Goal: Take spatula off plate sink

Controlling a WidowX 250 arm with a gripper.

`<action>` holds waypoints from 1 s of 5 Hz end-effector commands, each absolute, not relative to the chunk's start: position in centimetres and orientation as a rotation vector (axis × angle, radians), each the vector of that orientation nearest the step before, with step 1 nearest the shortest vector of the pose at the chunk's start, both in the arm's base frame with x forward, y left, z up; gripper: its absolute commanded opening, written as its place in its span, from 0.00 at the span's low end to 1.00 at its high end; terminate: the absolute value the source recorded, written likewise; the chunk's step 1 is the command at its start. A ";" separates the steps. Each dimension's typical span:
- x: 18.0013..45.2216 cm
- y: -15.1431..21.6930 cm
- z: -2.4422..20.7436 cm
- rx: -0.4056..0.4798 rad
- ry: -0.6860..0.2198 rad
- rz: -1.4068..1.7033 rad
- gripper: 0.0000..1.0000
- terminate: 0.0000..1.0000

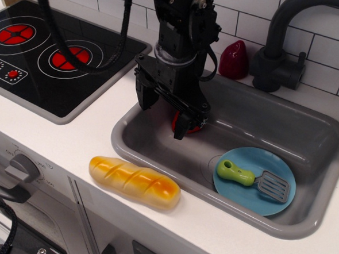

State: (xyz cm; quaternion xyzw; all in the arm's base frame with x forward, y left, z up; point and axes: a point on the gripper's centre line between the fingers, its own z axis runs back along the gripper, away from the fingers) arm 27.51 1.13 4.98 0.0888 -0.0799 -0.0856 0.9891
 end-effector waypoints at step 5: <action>29.5 -8.9 2.7 0.085 -0.188 -1.134 1.00 0.00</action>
